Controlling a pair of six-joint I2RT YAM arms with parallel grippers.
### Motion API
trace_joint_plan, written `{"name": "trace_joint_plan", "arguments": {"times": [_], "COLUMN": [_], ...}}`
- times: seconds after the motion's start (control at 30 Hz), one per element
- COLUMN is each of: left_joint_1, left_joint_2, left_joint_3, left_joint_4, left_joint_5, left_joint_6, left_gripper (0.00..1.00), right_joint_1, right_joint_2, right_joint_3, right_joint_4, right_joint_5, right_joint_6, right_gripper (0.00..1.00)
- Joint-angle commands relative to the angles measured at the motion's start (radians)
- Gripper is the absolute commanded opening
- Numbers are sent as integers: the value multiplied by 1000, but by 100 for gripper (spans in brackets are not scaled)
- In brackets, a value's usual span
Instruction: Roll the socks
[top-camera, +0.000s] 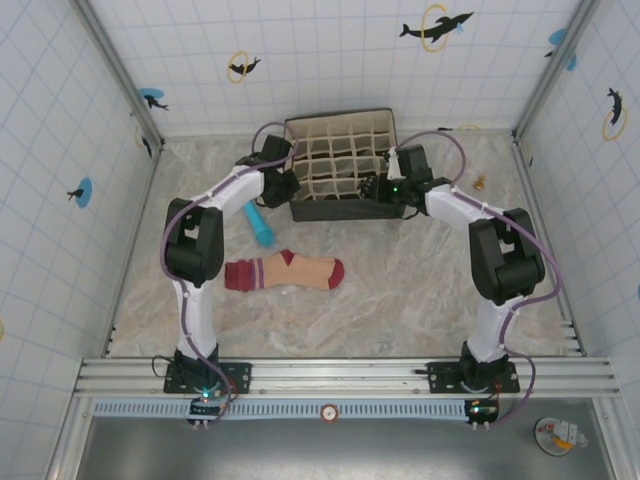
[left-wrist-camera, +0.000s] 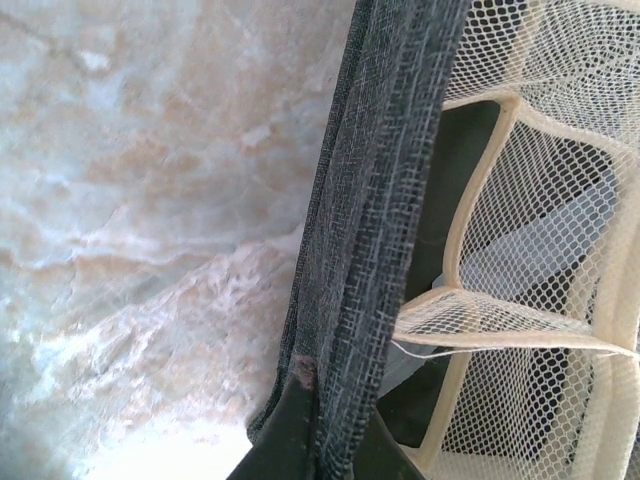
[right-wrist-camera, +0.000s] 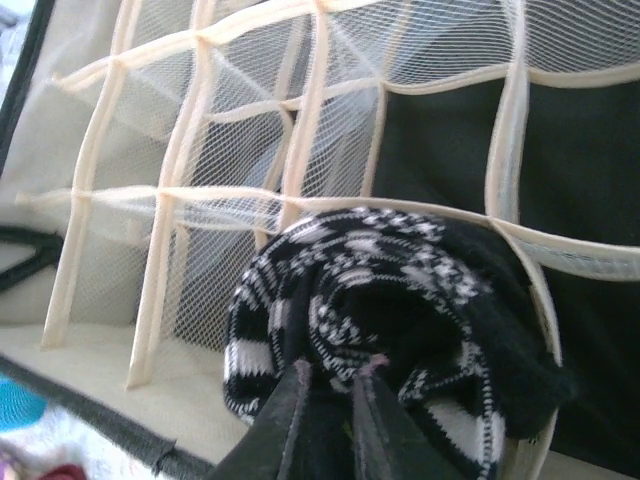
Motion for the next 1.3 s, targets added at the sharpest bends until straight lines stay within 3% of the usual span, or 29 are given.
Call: {"name": "trace_joint_plan", "arguments": {"times": [0.0,0.13,0.37,0.5,0.6,0.93,1.27], "left_joint_1": [6,7,7,6,3,-1,0], "left_joint_2": [28,17,-79,-158,-229,-592,-881], "left_joint_3": [65,81,100,88,24,-448,-766], "left_joint_4": [-68,-75,-92,-116,-133,-63,-93], "left_joint_5": [-12,-13,14,42,52,69,61], "left_joint_6": [10,17,32,56,65,69,29], "left_gripper": [18,58,88,91,92,91,91], "right_joint_1": [-6,-9,-3,7,20,197,380], "right_joint_2": [-38,-75,-225,-303,-344,-498,-427], "right_joint_3": [8,30,29,-6,-47,-393,-591], "right_joint_4": [19,31,-41,-130,-201,-145,97], "right_joint_5": [-84,-147,-97,-35,-23,52,93], "right_joint_6": [-15,-32,-56,-60,-58,14,176], "right_gripper": [23,30,58,72,76,70,65]}}
